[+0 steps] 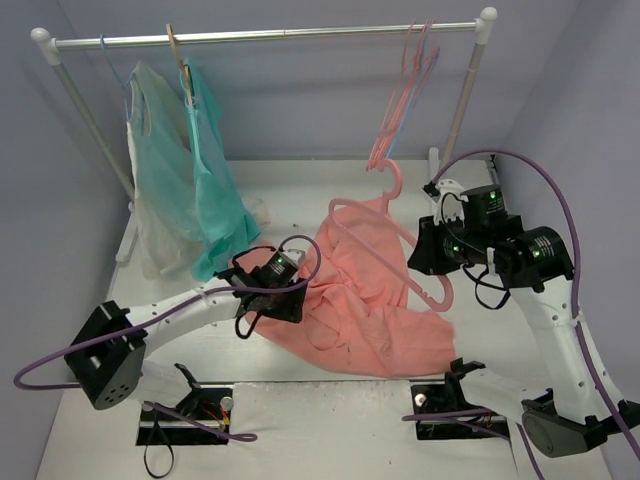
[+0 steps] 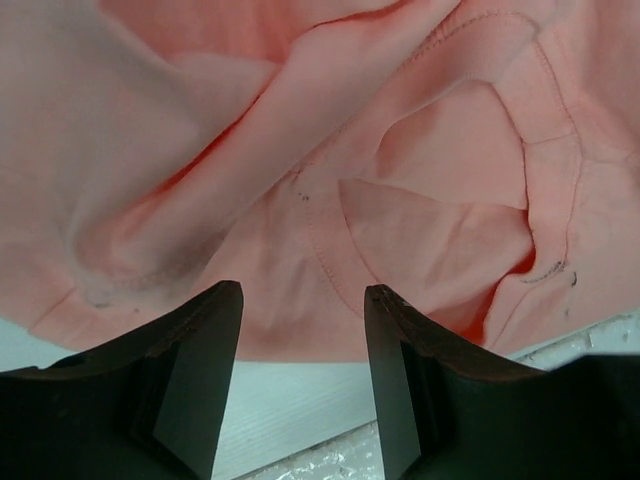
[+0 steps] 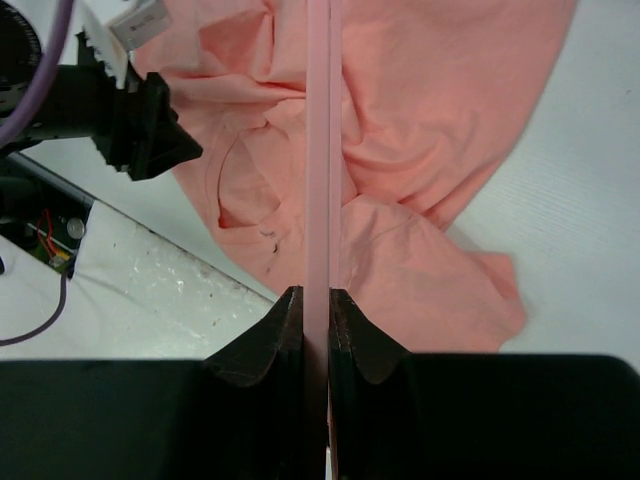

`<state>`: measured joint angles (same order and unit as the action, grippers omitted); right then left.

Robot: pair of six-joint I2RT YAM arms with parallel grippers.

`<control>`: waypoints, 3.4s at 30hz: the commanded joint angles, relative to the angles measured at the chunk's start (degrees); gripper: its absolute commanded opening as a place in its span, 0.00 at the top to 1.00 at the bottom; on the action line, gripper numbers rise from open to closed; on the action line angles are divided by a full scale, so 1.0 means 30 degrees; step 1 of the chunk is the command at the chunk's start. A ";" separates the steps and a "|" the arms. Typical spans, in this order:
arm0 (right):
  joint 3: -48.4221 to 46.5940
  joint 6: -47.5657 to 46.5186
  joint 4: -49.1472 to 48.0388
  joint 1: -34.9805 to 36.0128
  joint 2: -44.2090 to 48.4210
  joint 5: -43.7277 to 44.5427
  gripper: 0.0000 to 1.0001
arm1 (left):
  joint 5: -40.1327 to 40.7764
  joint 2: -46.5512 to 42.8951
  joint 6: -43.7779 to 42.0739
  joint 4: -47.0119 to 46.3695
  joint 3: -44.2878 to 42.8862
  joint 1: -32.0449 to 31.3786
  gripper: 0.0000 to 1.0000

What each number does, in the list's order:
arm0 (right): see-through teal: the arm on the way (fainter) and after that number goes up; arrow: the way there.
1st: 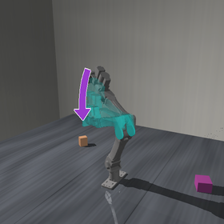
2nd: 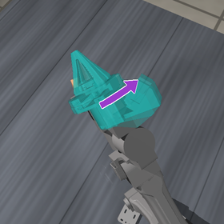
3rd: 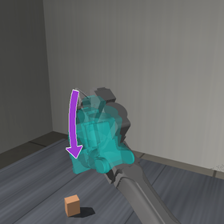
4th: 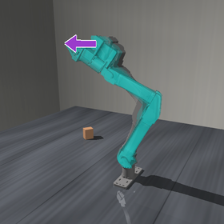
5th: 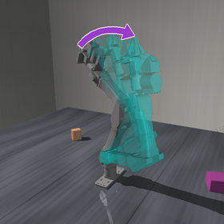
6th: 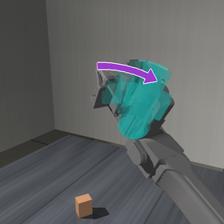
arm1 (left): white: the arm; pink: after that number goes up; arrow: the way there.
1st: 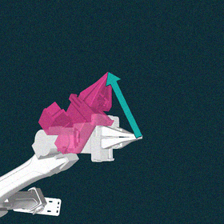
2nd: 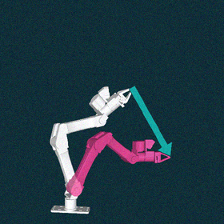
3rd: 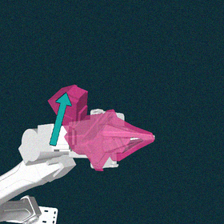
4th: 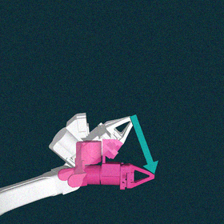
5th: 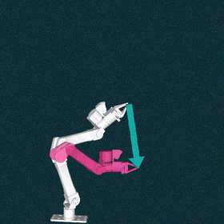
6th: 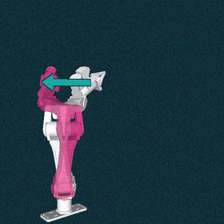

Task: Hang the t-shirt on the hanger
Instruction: Pick up the hanger from the clothesline, then place the T-shirt on the hanger.

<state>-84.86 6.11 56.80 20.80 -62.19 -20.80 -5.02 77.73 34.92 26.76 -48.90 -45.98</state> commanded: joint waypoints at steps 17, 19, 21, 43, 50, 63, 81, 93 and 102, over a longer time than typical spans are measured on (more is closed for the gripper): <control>0.0454 0.0307 0.0315 0.1212 0.1102 -0.0392 1.00 | 0.2288 0.4205 0.1192 -0.4732 -0.0691 -0.0436 0.73; 0.0396 0.0278 0.0404 0.1270 0.1102 -0.0392 1.00 | 0.2346 0.4294 0.1281 -0.4761 -0.0545 -0.0437 0.87; 0.0338 0.0278 0.0521 0.1358 0.1161 -0.0450 1.00 | 0.2579 0.4032 0.1223 -0.4353 -0.0631 -0.0465 0.97; 0.1302 -0.0337 0.0258 0.2120 0.3065 -0.2062 1.00 | -0.1374 0.4264 -0.4403 0.3618 -0.9568 0.4456 1.00; 0.1713 -0.0337 0.0257 0.2149 0.3417 -0.2091 1.00 | -0.1668 0.3651 -0.3758 0.2623 -0.7372 0.4456 0.90; 0.2212 -0.0425 0.0199 0.2384 0.3299 -0.2325 1.00 | -0.1433 0.3532 -0.3494 0.1802 -0.6550 0.4427 0.83; 0.2974 -0.0513 -0.0269 0.2999 0.3095 -0.2472 1.00 | -0.1315 0.3209 -0.4343 0.4934 -1.1027 0.4456 1.00; 0.3384 -0.0512 -0.0504 0.3438 0.3007 -0.2501 1.00 | -0.1169 0.3590 -0.4432 0.5493 -1.1001 0.4515 0.95; 0.3794 -0.0484 -0.1001 0.3819 0.3182 -0.2414 1.00 | -0.0613 0.5815 -0.3466 0.7950 -1.5395 0.4924 0.96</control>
<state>-73.52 5.48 57.49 31.64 -52.56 -26.68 -8.05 94.91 22.92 47.86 -89.76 -32.16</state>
